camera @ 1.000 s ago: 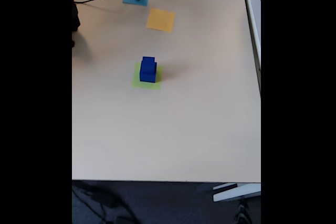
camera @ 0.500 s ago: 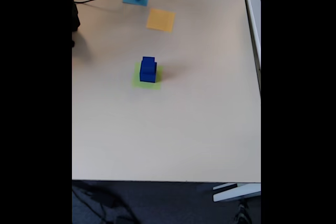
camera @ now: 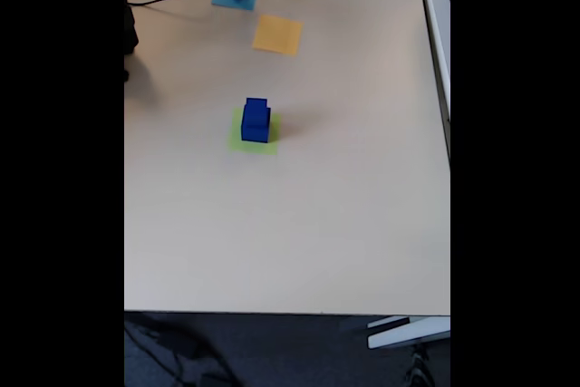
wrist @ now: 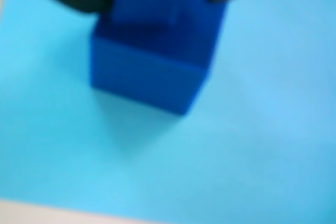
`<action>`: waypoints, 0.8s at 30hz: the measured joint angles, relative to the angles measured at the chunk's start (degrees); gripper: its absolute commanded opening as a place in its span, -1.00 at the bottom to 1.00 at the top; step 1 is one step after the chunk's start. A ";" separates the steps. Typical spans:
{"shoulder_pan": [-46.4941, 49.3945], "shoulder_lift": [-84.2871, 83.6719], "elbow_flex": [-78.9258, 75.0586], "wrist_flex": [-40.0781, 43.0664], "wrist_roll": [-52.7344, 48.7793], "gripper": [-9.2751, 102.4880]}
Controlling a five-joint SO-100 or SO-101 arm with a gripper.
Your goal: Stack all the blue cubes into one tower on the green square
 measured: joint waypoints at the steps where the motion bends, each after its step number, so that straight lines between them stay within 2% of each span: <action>1: 0.00 0.00 0.00 0.00 0.00 -0.75; 7: 0.00 0.00 0.00 0.00 0.00 -0.83; 19: 0.79 0.00 0.44 0.00 0.00 -0.83; 24: 2.11 2.29 0.53 2.64 -1.58 -0.83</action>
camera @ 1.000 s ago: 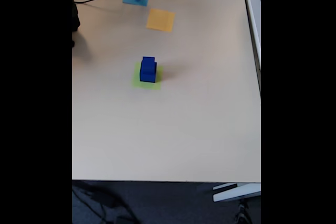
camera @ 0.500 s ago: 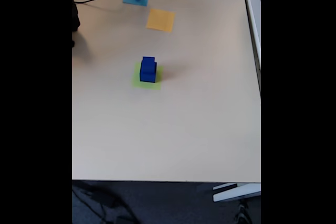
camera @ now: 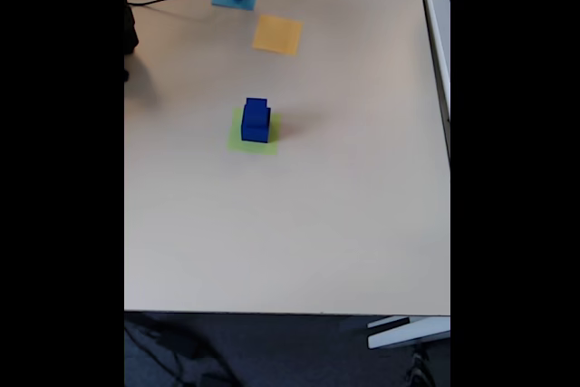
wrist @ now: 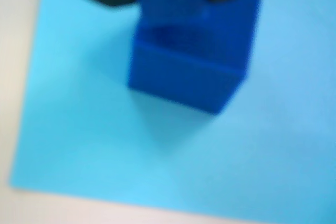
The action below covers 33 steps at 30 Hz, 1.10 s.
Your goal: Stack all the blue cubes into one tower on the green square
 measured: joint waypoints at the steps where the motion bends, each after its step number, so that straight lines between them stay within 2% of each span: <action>1: 0.44 0.44 -0.44 1.49 -0.79 -0.83; 6: 4.57 2.20 -5.36 10.02 -5.54 -0.83; 10: 9.49 3.25 -9.58 13.18 -10.63 -0.83; 24: 22.24 -5.45 -20.21 10.72 -19.42 -0.83; 33: 24.35 -13.80 -23.03 8.79 -22.15 -0.83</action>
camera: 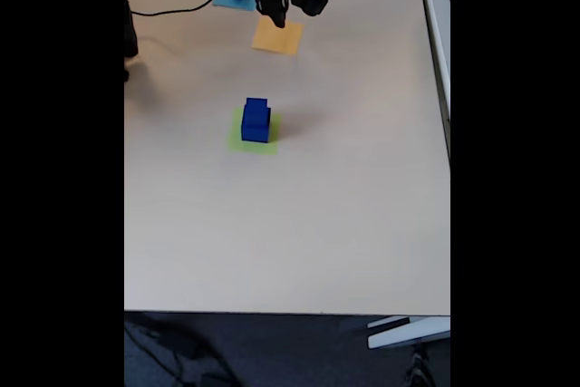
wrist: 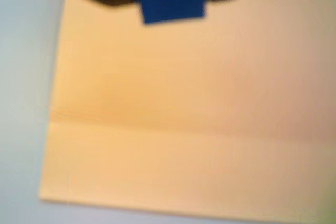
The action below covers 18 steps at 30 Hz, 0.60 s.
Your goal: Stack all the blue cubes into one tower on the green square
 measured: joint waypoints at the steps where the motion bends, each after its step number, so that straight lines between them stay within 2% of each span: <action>1: -0.35 -0.26 0.00 0.00 0.79 -0.82; 9: -3.87 -1.76 0.53 -0.53 5.27 -0.81; 18: -3.87 -4.13 2.99 -4.75 5.45 -0.79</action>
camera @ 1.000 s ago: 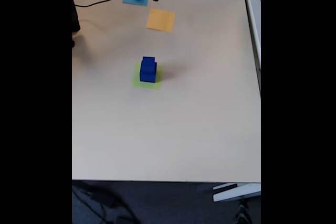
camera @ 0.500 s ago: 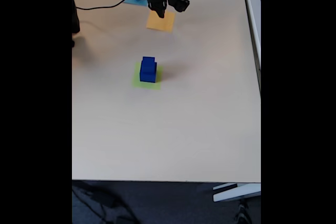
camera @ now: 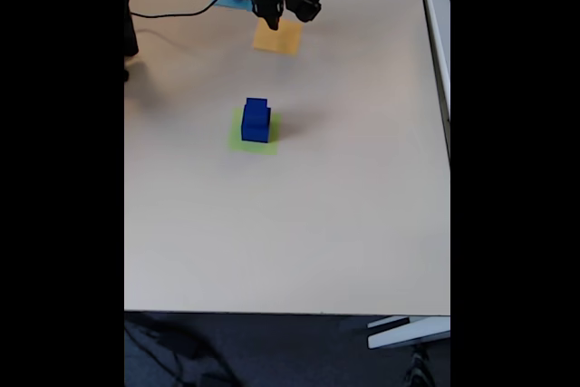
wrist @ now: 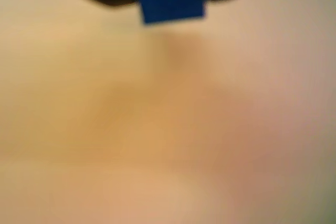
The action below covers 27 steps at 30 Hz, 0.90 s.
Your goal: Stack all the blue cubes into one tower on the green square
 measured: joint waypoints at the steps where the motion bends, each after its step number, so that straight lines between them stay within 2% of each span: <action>1: 0.00 0.00 0.00 0.00 -0.09 -0.78; 22: -0.26 0.00 0.97 -2.11 -2.55 -0.53; 27: -1.93 0.18 -3.16 -1.32 -4.22 -0.51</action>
